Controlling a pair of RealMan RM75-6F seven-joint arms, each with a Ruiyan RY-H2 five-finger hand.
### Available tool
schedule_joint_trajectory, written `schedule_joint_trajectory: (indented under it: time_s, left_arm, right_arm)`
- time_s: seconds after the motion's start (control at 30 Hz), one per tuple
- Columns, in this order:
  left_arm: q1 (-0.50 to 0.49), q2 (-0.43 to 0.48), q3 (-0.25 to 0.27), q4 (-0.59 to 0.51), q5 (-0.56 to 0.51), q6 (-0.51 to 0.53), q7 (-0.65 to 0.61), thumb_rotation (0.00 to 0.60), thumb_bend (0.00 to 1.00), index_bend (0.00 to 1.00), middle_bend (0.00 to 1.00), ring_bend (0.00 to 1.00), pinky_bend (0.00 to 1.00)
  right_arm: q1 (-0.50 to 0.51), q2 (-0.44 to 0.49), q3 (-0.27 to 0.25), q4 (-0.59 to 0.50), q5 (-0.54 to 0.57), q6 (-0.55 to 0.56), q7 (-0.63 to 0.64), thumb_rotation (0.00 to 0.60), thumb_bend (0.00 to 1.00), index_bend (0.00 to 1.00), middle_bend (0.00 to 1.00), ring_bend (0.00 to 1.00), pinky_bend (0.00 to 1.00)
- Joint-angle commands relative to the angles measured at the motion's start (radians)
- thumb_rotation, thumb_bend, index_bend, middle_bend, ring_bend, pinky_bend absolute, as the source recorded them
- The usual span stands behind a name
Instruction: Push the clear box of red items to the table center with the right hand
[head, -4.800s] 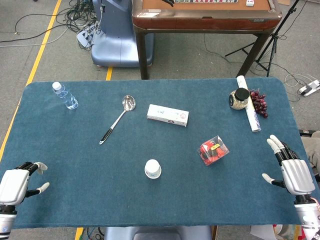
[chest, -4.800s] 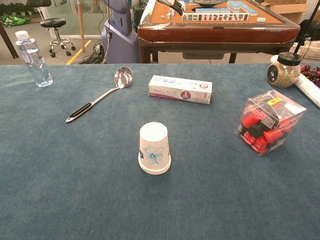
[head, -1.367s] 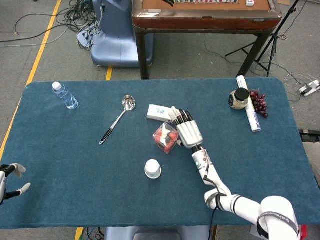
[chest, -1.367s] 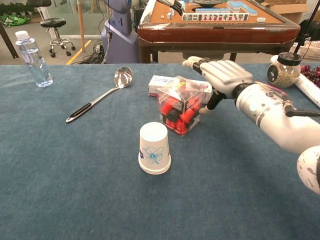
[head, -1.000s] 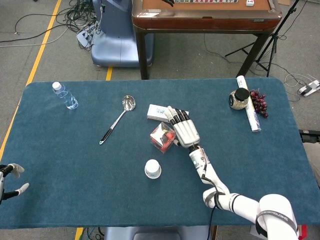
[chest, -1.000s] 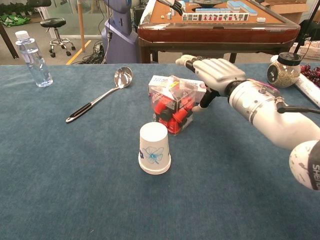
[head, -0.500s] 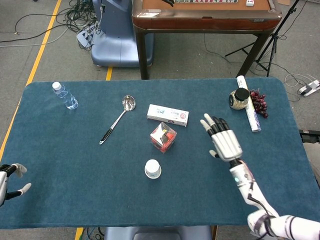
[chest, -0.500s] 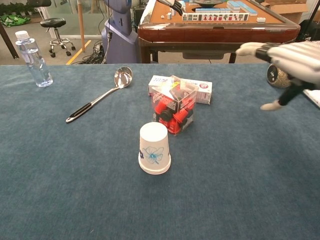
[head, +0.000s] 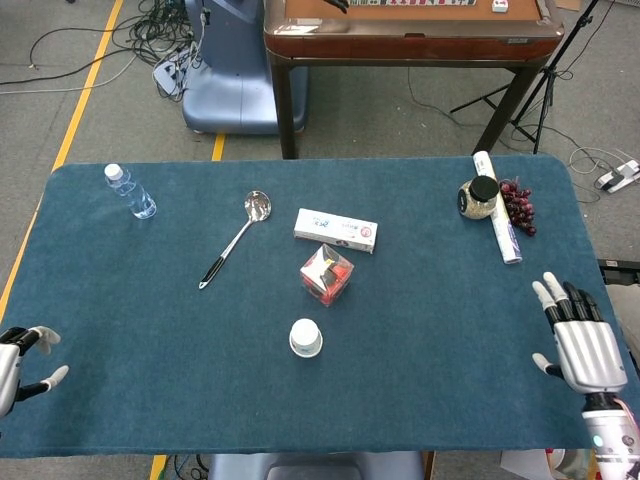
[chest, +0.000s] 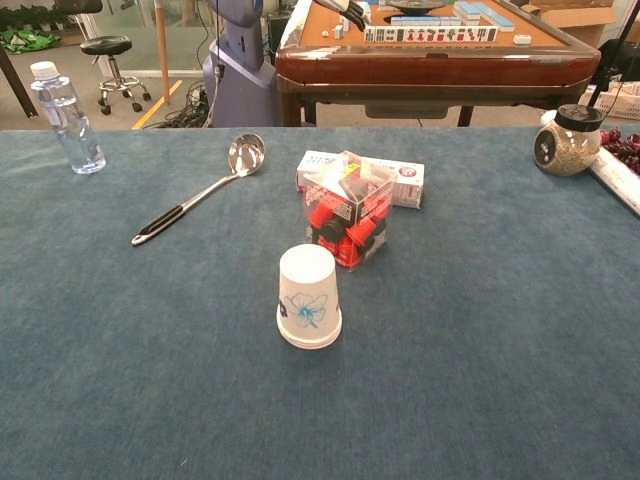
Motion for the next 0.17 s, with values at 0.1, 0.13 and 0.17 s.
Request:
schedule_joint_trajectory:
  time_s: [0.1, 0.13, 0.17]
  left_arm:
    - [-0.001, -0.002, -0.005, 0.001, 0.003, 0.006, -0.013, 0.6, 0.0, 0.47, 0.56, 0.43, 0.59]
    - [-0.002, -0.003, -0.005, 0.002, 0.006, 0.005, -0.015, 0.6, 0.0, 0.47, 0.56, 0.43, 0.59]
    - [-0.003, -0.004, -0.003, 0.002, 0.007, 0.003, -0.015, 0.6, 0.0, 0.47, 0.56, 0.43, 0.59]
  right_arm:
    - [-0.023, 0.018, 0.01, 0.005, -0.046, 0.034, 0.047, 0.6, 0.0, 0.08, 0.05, 0.0, 0.11]
    - [-0.025, 0.025, 0.012, 0.006, -0.049, 0.031, 0.058, 0.6, 0.0, 0.08, 0.06, 0.0, 0.11]
    - [-0.027, 0.028, 0.015, 0.008, -0.05, 0.031, 0.067, 0.6, 0.0, 0.08, 0.06, 0.0, 0.11]
